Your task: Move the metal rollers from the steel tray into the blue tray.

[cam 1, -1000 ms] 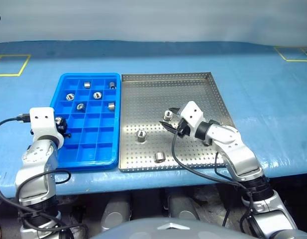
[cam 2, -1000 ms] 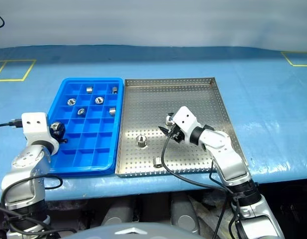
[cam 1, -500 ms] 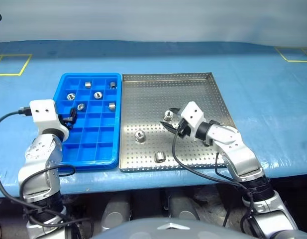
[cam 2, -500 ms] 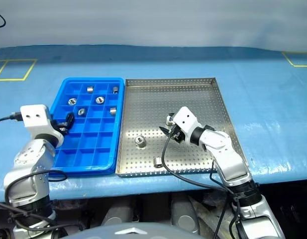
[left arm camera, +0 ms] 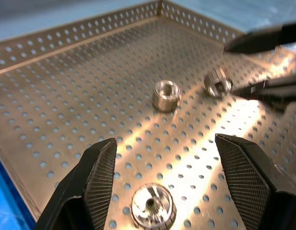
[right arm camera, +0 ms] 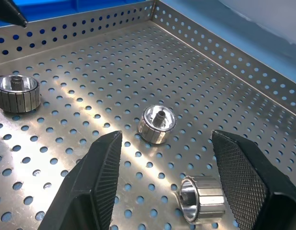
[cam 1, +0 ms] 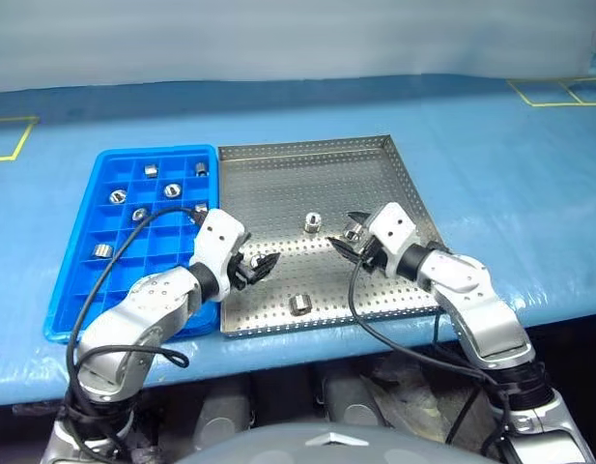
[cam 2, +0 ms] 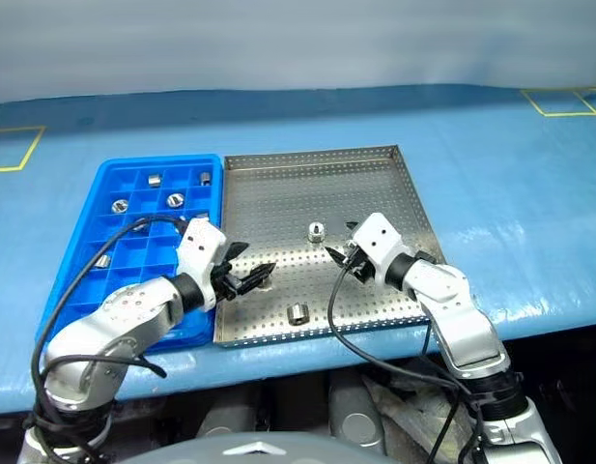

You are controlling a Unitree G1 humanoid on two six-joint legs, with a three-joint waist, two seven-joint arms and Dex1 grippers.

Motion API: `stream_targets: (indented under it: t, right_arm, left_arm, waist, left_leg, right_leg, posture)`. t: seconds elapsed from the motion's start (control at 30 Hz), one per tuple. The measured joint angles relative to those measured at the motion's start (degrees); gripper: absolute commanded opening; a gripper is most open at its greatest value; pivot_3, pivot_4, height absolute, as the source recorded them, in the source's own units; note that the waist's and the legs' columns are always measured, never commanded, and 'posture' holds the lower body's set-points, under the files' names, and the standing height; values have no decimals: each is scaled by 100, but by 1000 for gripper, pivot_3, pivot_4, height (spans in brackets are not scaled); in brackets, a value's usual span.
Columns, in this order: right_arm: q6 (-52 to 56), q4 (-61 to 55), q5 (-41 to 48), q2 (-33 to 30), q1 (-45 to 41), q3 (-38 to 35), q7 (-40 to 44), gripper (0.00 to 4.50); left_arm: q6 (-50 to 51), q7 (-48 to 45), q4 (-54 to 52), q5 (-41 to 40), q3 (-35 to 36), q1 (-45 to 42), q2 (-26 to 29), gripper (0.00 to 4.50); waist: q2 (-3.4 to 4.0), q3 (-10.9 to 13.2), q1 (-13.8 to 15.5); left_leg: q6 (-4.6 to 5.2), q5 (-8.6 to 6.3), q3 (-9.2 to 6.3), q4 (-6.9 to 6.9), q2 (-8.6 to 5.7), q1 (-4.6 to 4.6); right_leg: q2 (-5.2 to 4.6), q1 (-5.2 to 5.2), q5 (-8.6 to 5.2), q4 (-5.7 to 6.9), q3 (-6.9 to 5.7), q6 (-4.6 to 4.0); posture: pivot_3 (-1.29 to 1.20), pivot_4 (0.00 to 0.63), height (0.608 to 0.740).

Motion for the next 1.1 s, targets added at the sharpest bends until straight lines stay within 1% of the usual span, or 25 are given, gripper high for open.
stream_targets:
  t: [0.07,0.17,0.33,0.4,0.67,0.87,0.97,1.1]
  right_arm:
    - [48,-25,1,9,34,1,-19,3136]
    - [58,-27,1,15,45,2,-49,3136]
    - [59,-31,2,31,43,7,-87,3136]
    - [60,-31,2,32,42,12,-89,3136]
    - [62,-37,2,35,35,25,-98,3136]
    - [64,-69,2,45,39,25,-141,3136]
    - [64,-72,1,53,49,24,-170,3136]
    - [65,-76,2,55,56,19,-231,3136]
  left_arm:
    - [0,14,17,207,-90,-13,227,3548]
    - [0,55,55,431,-231,-72,339,3548]
    - [0,10,223,528,-471,-128,315,3548]
    - [1,-13,297,532,-573,-148,224,3548]
    - [209,-109,606,541,-755,-446,138,3548]
    - [322,-174,816,565,-877,-607,125,3548]
    - [340,-219,845,612,-883,-615,128,2949]
    - [362,-259,892,627,-887,-609,123,1675]
  waist:
    - [0,0,-13]
    - [0,0,-17]
    - [0,0,-12]
    - [0,0,-11]
    - [0,0,-21]
    - [3,-2,-80]
    - [5,-3,-108]
    - [5,-4,-165]
  left_leg:
    - [-3,2,1,0,-1,2]
    - [-2,2,5,2,-4,2]
    - [3,-1,5,1,-4,-1]
    - [3,-1,5,1,-3,-2]
    - [3,-1,6,1,-4,-1]
    - [3,-1,7,1,-3,4]
    - [3,0,9,1,-3,10]
    - [3,0,12,1,-4,13]
  right_leg:
    - [2,1,-1,0,4,0]
    - [1,2,1,-2,11,3]
    - [0,0,2,-3,12,6]
    - [-1,-1,3,-5,12,8]
    - [0,0,3,-3,13,7]
    - [1,2,8,-1,14,16]
    - [2,7,6,0,18,14]
    - [2,8,6,0,23,14]
  posture:
    - [-183,150,740]
    - [-183,150,740]
    - [-182,150,740]
    - [-184,150,740]
    - [-197,150,740]
    - [-204,150,740]
    - [-206,150,740]
    - [-201,150,740]
